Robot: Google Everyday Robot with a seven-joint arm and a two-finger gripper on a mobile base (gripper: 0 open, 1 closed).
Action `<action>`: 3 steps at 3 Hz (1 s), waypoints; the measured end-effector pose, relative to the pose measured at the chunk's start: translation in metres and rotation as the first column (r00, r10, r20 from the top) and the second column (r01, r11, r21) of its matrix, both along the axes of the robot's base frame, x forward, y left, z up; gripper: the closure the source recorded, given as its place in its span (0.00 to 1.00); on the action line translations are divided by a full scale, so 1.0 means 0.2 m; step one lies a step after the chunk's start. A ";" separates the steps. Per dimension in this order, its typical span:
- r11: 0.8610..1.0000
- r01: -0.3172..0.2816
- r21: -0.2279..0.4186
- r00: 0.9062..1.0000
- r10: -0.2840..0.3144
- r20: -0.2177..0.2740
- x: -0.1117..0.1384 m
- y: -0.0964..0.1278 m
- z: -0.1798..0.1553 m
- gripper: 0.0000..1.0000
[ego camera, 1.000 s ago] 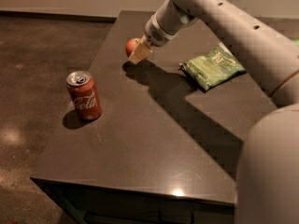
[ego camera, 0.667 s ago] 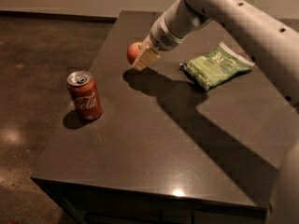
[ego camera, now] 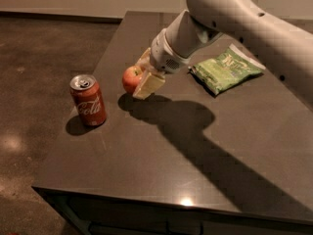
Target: Move apple near coke can
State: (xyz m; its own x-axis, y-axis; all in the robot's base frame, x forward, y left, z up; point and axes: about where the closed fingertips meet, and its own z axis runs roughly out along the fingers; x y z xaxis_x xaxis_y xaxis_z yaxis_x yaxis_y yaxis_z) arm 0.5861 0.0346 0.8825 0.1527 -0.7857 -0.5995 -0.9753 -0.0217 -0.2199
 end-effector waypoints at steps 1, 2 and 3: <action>0.994 -0.103 -0.026 0.995 0.103 0.004 -0.16 0.08 -0.05 1.00; 0.984 -0.172 -0.042 0.985 0.172 0.001 -0.27 0.14 -0.08 0.85; 0.974 -0.219 -0.054 0.976 0.218 -0.016 -0.34 0.18 -0.12 0.61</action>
Offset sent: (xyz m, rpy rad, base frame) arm -0.0795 0.0395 -0.0214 -0.0611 -0.0064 0.2569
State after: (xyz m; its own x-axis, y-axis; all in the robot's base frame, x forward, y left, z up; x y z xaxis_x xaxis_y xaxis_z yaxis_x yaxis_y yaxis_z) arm 0.5174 0.0702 0.8585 0.3185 -0.7658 -0.5587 -0.9478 -0.2465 -0.2024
